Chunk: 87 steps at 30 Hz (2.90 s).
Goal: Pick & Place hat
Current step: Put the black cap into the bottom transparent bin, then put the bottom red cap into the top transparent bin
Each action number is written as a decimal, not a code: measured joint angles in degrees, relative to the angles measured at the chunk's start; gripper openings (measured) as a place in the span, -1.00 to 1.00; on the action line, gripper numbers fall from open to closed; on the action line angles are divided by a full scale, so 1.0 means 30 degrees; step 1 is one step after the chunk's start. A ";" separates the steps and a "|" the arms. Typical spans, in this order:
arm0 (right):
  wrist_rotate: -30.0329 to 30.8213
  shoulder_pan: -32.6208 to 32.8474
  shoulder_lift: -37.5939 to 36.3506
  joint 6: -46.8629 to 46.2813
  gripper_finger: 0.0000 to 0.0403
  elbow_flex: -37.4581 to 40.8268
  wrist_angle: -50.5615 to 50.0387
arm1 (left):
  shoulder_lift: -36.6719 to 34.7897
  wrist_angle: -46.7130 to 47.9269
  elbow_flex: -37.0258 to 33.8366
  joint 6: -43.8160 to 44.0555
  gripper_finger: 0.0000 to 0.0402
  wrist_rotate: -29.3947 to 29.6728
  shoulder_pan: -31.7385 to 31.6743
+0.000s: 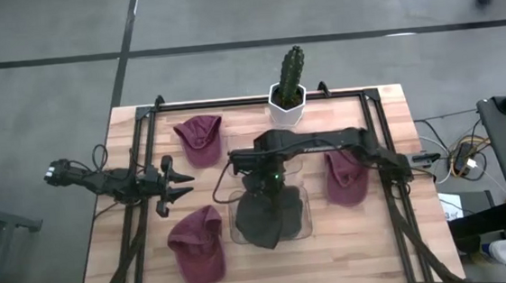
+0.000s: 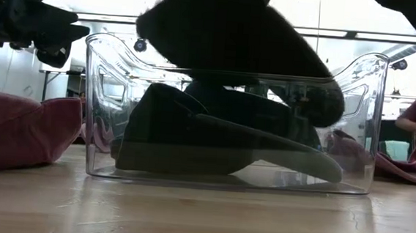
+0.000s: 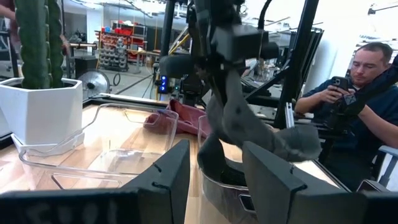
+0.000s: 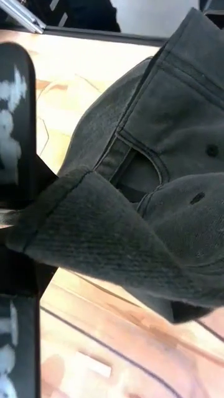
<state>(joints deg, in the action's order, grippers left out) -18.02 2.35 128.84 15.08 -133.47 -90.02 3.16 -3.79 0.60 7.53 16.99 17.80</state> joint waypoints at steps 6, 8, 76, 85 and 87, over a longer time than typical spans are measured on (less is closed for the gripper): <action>0.0007 -0.0006 0.0260 0.0208 -0.94 0.0892 0.0044 | 0.0000 0.0000 0.0000 -0.0009 -0.30 0.0000 0.0000; 0.0007 -0.0006 0.0260 0.0208 -0.94 0.1299 0.0051 | 0.0000 0.0002 0.0000 -0.0015 -0.30 0.0000 0.0007; 0.1062 0.0045 -0.0278 -0.1038 -0.94 0.2080 0.3143 | 0.0000 0.0007 0.0000 -0.0087 -0.30 0.0000 0.0004; 0.1071 0.0407 -0.1940 -0.2058 -0.91 0.1057 0.0177 | -0.0003 -0.0003 0.0000 -0.0539 -0.30 0.0000 0.0003; 0.1064 0.0646 -0.2545 -0.2055 -0.90 0.1057 0.0116 | 0.0000 -0.0040 0.0000 -0.0496 -0.30 0.0000 0.0007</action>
<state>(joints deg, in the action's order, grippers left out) -14.83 4.28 121.21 8.92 -130.30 -89.67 3.16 -3.91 0.60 6.04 16.99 17.82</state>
